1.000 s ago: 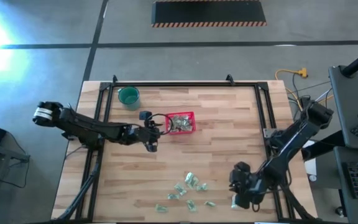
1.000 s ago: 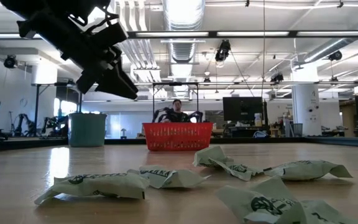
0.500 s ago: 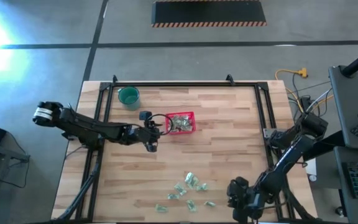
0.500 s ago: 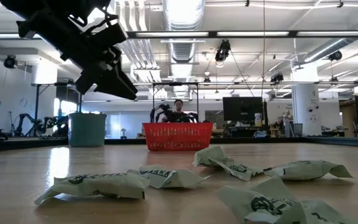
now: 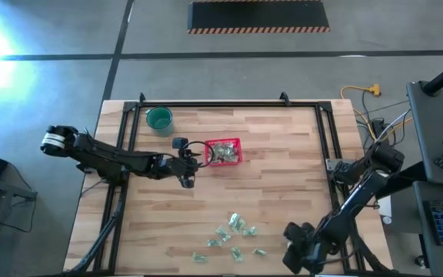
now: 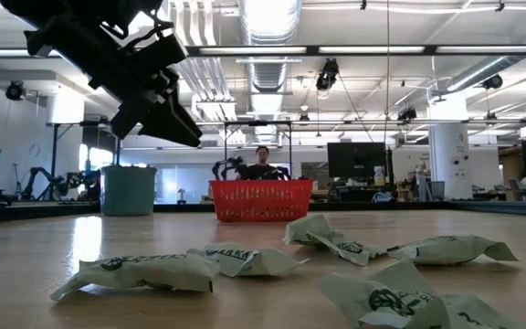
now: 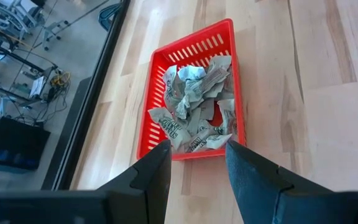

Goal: Pick and place items into bin
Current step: Put the stevia packet into the red bin

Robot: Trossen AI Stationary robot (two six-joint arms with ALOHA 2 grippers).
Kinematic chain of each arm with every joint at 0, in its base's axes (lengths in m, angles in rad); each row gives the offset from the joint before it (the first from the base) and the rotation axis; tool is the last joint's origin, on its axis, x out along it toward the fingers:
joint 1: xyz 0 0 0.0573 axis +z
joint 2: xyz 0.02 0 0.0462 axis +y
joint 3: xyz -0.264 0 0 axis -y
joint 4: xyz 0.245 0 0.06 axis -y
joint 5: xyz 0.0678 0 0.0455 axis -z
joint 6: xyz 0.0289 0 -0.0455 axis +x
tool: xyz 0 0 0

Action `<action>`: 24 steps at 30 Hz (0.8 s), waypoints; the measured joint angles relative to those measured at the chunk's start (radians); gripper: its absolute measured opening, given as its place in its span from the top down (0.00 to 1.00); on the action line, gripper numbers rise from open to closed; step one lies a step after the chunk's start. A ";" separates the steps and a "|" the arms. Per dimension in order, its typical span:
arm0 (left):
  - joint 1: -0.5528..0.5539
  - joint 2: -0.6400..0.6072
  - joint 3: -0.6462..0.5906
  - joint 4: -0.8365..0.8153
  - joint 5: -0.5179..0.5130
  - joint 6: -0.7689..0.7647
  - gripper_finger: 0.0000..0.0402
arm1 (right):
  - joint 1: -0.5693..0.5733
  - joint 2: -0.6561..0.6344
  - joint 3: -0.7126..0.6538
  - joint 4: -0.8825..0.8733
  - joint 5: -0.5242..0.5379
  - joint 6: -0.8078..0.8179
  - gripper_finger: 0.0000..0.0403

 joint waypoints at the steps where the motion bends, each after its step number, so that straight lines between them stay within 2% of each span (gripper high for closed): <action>1: 0.000 0.000 0.000 0.000 0.000 0.000 0.66 | 0.000 0.007 0.000 -0.010 -0.019 0.031 0.83; 4: 0.000 0.000 0.000 0.000 0.000 -0.001 0.66 | 0.000 0.023 0.000 -0.015 -0.059 0.084 0.83; 8: 0.000 0.000 0.000 0.001 0.001 -0.001 0.66 | 0.000 0.025 0.008 -0.030 -0.058 0.086 0.83; 16: 0.000 0.000 0.000 0.001 0.004 -0.001 0.66 | -0.002 0.025 0.053 -0.199 -0.043 0.086 0.83; 24: 0.000 0.000 0.000 0.001 0.010 -0.004 0.66 | -0.008 0.049 0.053 -0.211 -0.031 0.085 0.74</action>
